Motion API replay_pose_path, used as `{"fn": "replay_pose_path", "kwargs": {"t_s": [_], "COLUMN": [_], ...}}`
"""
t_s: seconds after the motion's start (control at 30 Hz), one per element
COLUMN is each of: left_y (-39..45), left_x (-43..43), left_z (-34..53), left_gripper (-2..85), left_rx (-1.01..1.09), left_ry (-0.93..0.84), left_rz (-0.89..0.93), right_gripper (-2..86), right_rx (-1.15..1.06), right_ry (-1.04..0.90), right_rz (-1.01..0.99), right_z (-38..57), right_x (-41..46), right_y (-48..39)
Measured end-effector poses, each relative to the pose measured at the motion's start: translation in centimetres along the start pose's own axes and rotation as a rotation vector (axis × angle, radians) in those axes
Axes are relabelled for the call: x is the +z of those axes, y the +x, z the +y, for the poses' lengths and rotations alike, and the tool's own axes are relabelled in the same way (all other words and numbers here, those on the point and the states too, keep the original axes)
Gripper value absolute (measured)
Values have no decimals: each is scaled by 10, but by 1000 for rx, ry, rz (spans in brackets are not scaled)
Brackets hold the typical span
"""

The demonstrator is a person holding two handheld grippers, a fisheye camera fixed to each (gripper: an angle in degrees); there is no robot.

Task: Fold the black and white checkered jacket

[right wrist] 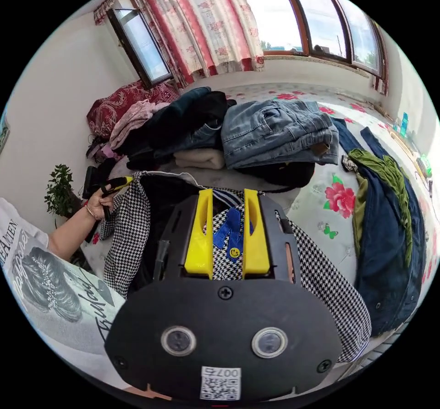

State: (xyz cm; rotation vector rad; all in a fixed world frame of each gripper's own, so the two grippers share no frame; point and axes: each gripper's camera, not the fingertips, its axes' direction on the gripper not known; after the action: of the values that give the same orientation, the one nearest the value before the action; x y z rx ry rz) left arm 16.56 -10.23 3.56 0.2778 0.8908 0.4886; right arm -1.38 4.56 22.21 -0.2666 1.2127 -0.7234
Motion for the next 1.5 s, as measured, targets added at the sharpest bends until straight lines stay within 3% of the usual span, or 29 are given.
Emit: {"fn": "replay_pose_path", "kwargs": {"t_s": [0.13, 0.23, 0.4, 0.5, 0.57, 0.63, 0.7, 0.8, 0.93, 1.13, 1.27, 1.5], "left_y": [-5, -12, -27, -35, -38, -42, -50, -52, -12, 35, 34, 40], "left_x": [20, 13, 11, 15, 18, 25, 39, 41, 18, -6, -30, 11], "left_z": [-3, -9, -12, -13, -15, -15, -13, 2, 33, 125, 207, 270], "left_gripper": [-10, -10, -10, -9, -8, -6, -1, 28, 55, 78, 107, 142], "left_rx": [-58, -81, -106, -132, -153, -187, -221, -290, -149, -47, -190, -241], "left_ry": [18, 59, 42, 33, 53, 55, 20, 36, 82, -50, -124, -277], "left_rz": [-11, -40, -99, -138, -144, -176, -235, -242, -304, -406, -372, -235], "right_gripper": [86, 72, 21, 10, 11, 14, 20, 33, 57, 92, 111, 113], "right_rx": [-38, -107, -127, 45, 285, 473, 565, 500, 405, 362, 415, 558], "right_ry": [-372, -673, -550, -169, 115, 212, 168, 99, -15, -258, -343, -220], "right_rz": [65, 246, 101, -114, -283, -436, -445, -298, -94, 25, 5, -228], "right_z": [-40, -30, -34, -44, -24, 3, 25, 49, 98, 197, 255, 288], "right_x": [127, 204, 184, 111, 67, 64, 70, 54, 16, -19, -29, -9], "right_y": [-3, 5, 24, 57, 104, 140, 156, 138, 106, 72, 58, 70]}}
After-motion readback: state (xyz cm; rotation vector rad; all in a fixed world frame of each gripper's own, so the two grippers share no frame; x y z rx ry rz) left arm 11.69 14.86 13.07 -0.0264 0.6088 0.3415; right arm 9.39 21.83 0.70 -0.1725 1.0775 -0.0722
